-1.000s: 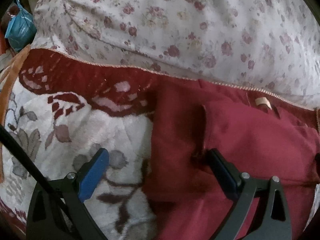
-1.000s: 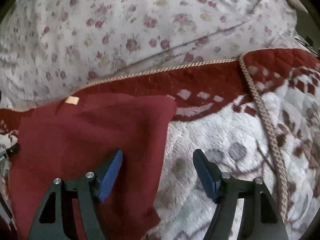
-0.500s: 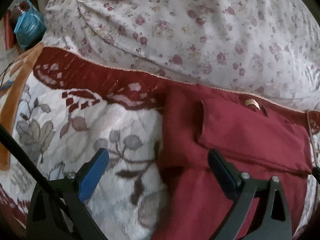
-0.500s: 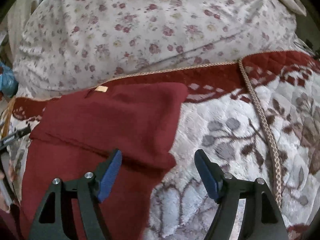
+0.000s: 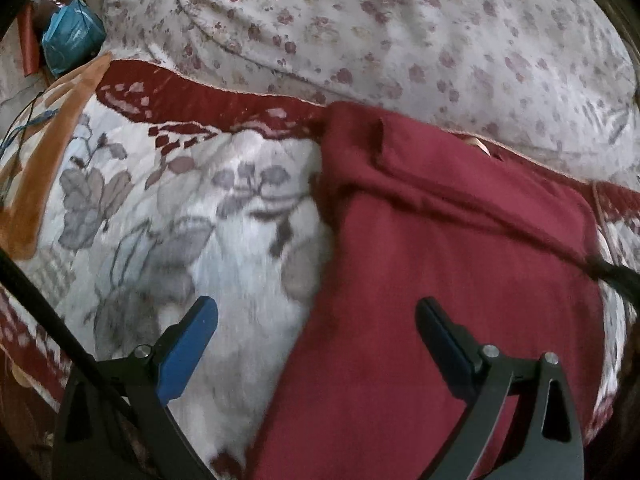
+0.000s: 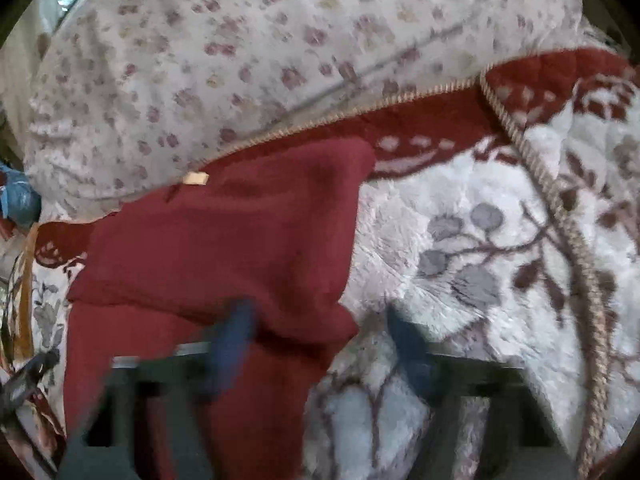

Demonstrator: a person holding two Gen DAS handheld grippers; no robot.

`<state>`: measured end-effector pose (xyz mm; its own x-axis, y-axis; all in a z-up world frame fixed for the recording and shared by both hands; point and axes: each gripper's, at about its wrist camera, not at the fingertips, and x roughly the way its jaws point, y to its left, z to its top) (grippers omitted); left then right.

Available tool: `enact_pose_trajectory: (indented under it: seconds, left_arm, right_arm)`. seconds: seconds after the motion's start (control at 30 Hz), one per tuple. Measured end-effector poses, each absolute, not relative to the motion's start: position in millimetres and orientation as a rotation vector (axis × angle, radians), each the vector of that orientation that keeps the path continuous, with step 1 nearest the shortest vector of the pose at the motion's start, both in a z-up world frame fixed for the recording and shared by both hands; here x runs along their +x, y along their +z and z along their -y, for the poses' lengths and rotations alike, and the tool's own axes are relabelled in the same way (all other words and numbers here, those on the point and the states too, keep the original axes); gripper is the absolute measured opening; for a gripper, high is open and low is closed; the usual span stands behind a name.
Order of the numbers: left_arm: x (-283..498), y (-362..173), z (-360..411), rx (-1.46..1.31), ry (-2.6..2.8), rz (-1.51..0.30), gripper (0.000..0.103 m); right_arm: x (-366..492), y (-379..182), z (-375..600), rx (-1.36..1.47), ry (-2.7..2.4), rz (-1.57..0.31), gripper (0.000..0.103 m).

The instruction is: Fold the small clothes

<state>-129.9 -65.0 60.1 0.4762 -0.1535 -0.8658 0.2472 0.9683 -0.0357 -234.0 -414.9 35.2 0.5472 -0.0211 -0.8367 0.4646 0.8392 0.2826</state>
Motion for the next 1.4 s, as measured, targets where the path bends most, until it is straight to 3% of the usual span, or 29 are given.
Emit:
enact_pose_trajectory:
  seconds: [0.2,0.33,0.4,0.5,0.93,0.97,1.0,1.03,1.07,1.23,1.33,1.4]
  left_arm:
    - [-162.5,59.2,41.0,0.114,-0.226,-1.066,0.099]
    - [-177.2,59.8,28.0,0.140,-0.202,-1.059,0.099]
    - [-184.2,59.9,23.0,0.151,-0.197,-1.052,0.099]
    - [-194.8,57.4,17.4,0.163,-0.196,-1.057,0.099]
    - [-207.6,47.5,10.6,0.176,-0.201,-1.080,0.099]
    - [-207.9,46.8,10.0,0.177,-0.200,-1.083,0.099]
    - [-208.3,45.9,9.2,0.178,-0.199,-1.087,0.099]
    - [-208.9,45.2,8.2,0.176,-0.199,-1.092,0.099]
    - [-209.6,44.8,6.7,0.175,-0.200,-1.096,0.099]
    - [-214.1,41.4,-1.6,0.172,-0.215,-1.128,0.099]
    - [-218.2,39.2,-5.9,0.171,-0.238,-1.154,0.099]
    - [-220.8,37.6,-8.2,0.177,-0.255,-1.171,0.099]
  right_arm:
    - [-236.5,41.9,407.1,0.436,-0.307,-0.958,0.030]
    - [-258.0,59.2,399.6,0.493,-0.264,-0.956,0.043]
    - [-276.6,69.7,385.3,0.485,-0.185,-0.981,0.059]
    - [-306.1,80.2,364.9,0.463,-0.088,-1.007,0.065]
    - [-368.9,33.1,309.0,0.483,0.043,-1.105,0.071]
    - [-368.0,32.3,305.1,0.467,0.042,-1.094,0.066]
    - [-366.7,33.2,299.1,0.429,0.049,-1.080,0.054]
    - [-365.5,34.4,295.3,0.391,0.052,-1.077,0.030]
    - [-364.7,35.9,293.6,0.349,0.036,-1.077,0.021]
    - [-376.4,36.9,313.0,0.427,0.030,-1.076,0.017]
    - [-387.6,37.1,314.1,0.497,0.067,-1.084,0.025]
    - [-393.7,29.5,313.8,0.603,0.118,-1.110,0.056]
